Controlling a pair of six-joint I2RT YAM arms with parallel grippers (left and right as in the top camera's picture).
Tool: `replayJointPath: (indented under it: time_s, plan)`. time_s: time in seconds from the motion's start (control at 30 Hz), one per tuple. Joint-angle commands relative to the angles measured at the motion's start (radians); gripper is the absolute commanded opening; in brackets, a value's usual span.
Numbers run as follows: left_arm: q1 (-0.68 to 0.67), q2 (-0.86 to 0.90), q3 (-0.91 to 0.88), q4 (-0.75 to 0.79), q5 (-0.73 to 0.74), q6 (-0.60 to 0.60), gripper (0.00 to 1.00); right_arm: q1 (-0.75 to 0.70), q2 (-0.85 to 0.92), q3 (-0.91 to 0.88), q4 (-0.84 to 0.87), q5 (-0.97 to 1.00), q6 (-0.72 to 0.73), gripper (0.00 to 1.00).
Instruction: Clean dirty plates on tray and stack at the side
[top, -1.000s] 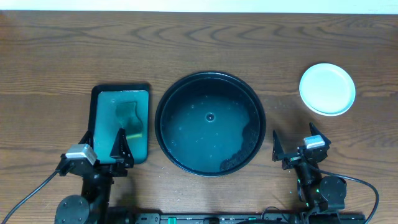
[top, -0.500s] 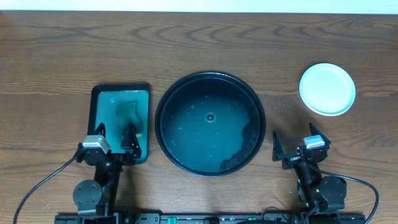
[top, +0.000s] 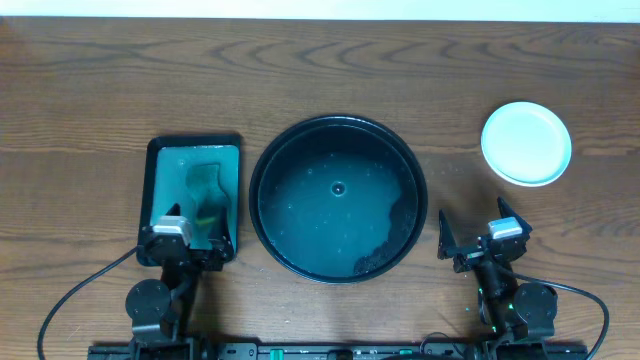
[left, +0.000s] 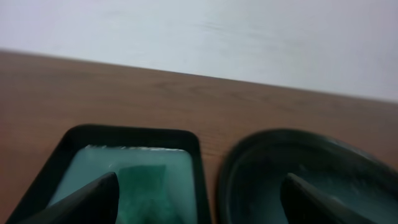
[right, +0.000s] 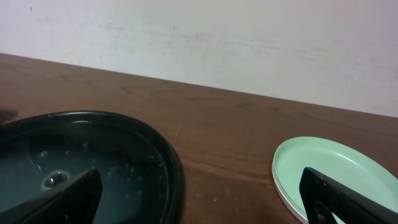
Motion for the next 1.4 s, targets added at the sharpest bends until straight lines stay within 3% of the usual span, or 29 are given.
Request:
replayJointPath:
  time_s: [0.0, 0.13, 0.27, 0.4, 0.53, 1.0, 1.37]
  plan:
    - [0.001, -0.009, -0.027, -0.021, -0.151, -0.157, 0.83, 0.006, -0.006, -0.002, -0.004, 0.005, -0.009, 0.99]
    - [0.001, -0.009, -0.029, -0.026, -0.263, -0.207, 0.83, 0.006, -0.006, -0.002, -0.004, 0.005, -0.009, 0.99]
    - [0.002, -0.009, -0.03, -0.024, -0.34, -0.166, 0.83, 0.006, -0.006, -0.002, -0.004, 0.005, -0.009, 0.99]
    - [0.002, -0.009, -0.03, -0.025, -0.308, -0.01, 0.83, 0.006, -0.006, -0.002, -0.004, 0.005, -0.009, 0.99]
    - [0.002, -0.009, -0.03, -0.027, -0.307, 0.055, 0.83, 0.006, -0.006, -0.002, -0.004, 0.005, -0.009, 0.99]
    - [-0.001, -0.009, -0.03, -0.027, -0.278, 0.098, 0.83, 0.006, -0.006, -0.002, -0.004, 0.005, -0.009, 0.99]
    - [-0.076, -0.009, -0.03, -0.027, -0.269, 0.106, 0.83, 0.006, -0.006, -0.002, -0.004, 0.005, -0.009, 0.99]
